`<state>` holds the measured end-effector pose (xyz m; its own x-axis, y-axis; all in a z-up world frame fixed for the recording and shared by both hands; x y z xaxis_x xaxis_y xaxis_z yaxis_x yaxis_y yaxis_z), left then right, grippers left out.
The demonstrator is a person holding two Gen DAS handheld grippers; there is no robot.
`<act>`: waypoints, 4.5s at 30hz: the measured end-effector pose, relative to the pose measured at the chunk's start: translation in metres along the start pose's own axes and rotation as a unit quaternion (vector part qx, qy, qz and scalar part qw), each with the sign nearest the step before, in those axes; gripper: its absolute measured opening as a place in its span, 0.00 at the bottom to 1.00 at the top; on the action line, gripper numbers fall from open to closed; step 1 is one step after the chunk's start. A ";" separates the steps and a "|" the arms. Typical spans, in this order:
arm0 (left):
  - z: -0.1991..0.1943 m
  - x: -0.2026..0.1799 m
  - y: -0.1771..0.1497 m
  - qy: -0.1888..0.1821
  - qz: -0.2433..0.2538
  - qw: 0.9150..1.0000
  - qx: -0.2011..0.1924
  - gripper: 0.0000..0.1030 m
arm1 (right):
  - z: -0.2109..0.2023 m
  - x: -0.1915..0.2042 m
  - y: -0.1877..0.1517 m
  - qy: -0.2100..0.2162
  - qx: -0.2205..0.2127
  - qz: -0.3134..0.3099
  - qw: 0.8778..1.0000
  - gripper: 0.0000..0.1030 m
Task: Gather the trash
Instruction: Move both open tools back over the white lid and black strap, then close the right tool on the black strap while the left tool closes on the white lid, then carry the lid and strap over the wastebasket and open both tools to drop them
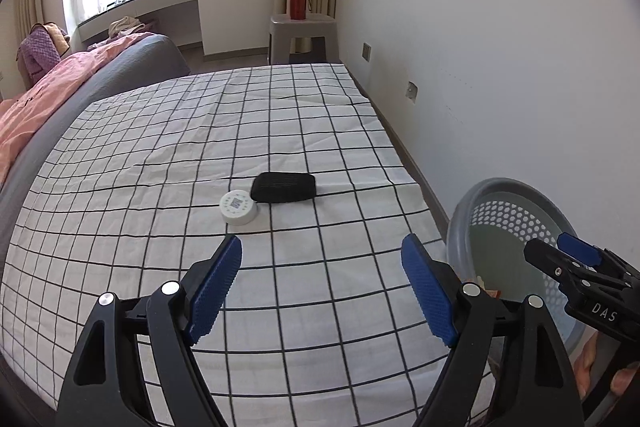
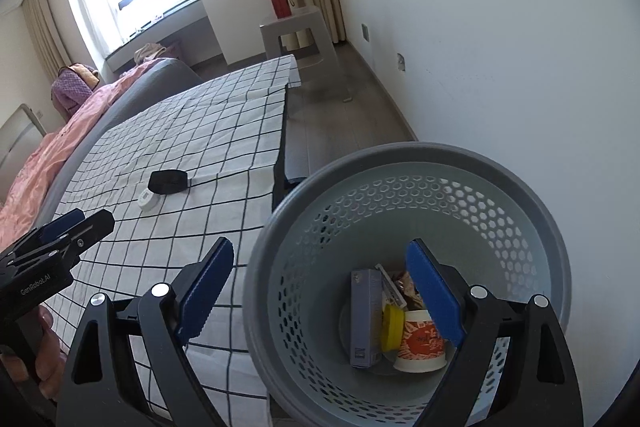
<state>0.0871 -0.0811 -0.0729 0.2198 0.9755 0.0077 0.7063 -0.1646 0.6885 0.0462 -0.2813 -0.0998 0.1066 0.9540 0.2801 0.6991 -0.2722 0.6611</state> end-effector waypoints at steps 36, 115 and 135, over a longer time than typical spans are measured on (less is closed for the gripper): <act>0.042 0.175 0.016 0.137 -0.095 0.986 0.026 0.76 | 0.171 0.171 0.033 0.058 0.082 -0.080 0.992 0.89; 0.074 0.026 0.024 0.027 0.007 0.999 0.033 0.37 | 0.065 0.046 0.059 0.024 0.015 -0.018 0.999 0.18; 0.025 -0.109 0.005 -0.089 0.086 0.992 0.011 0.37 | -0.046 -0.064 0.007 -0.062 -0.017 0.054 0.997 0.18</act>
<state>0.0841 -0.1917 -0.0883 0.4516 0.8922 -0.0058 0.6626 -0.3310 0.6719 0.0117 -0.3506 -0.0809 0.2669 0.9267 0.2646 0.6547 -0.3758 0.6559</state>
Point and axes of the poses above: each gripper's, at about its wrist camera, not at the fingertips, and z roughly the way its jaws point, x to its left, y to its top, the point moved 8 cm from there along z, roughly the way its jaws point, and after that the axes turned 4 degrees about y, right-handed, at the moved point
